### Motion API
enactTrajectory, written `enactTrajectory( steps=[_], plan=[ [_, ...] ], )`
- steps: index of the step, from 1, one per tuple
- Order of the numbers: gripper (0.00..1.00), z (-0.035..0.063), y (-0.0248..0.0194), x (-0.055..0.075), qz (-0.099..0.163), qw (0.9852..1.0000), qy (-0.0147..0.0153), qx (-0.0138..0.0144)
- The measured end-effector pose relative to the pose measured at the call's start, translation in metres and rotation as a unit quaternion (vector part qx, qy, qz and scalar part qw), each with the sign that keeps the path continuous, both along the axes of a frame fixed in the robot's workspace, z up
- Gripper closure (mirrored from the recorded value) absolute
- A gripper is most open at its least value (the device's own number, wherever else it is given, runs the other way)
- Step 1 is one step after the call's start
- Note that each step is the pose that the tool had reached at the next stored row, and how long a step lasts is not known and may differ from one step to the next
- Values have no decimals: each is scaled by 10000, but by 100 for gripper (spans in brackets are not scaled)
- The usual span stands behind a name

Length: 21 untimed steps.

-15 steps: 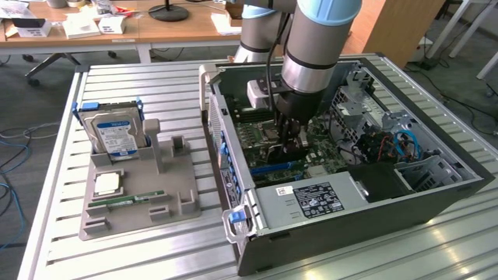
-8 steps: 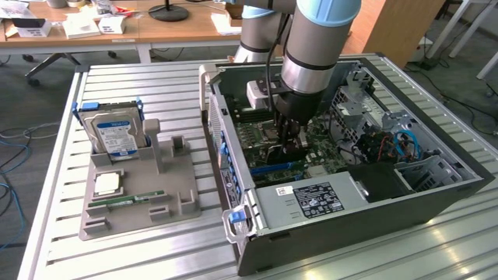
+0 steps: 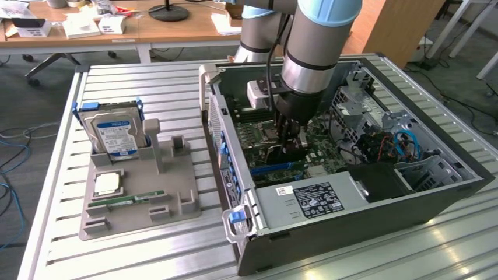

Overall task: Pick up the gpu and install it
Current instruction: 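Insert the gpu into the slot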

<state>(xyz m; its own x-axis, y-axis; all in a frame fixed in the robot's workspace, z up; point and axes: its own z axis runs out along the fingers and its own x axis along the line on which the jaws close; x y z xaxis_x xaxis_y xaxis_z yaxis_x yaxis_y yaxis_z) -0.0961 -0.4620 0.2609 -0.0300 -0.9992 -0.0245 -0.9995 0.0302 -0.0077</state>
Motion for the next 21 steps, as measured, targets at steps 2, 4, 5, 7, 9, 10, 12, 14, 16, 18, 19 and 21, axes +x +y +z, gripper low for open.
enactTrajectory(
  steps=[2, 4, 5, 7, 9, 10, 12, 14, 16, 18, 19, 21],
  plan=[
    [74, 1, 0, 1, 1, 10000, 1, -1],
    [74, 0, 0, 8, 3, 10000, 0, 0],
    [74, 0, 0, 8, 2, 10000, 1, 0],
    [74, 0, 0, 8, 1, 10000, 0, 0],
    [74, 0, 0, 8, 1, 10000, 0, 0],
    [74, 0, 0, 8, 1, 10000, 1, -1],
    [74, -1, 1, 9, 0, 10000, 16, -2],
    [74, 0, 0, 8, -2, 10000, 38, -3],
    [74, -1, 0, 8, -2, 10000, 43, -2],
    [74, -4, 0, 10, -1, 10000, 43, -2],
    [74, -5, 0, 10, -2, 10000, 43, -2],
    [74, -7, 0, 11, -2, 10000, 43, -2]
  ],
)
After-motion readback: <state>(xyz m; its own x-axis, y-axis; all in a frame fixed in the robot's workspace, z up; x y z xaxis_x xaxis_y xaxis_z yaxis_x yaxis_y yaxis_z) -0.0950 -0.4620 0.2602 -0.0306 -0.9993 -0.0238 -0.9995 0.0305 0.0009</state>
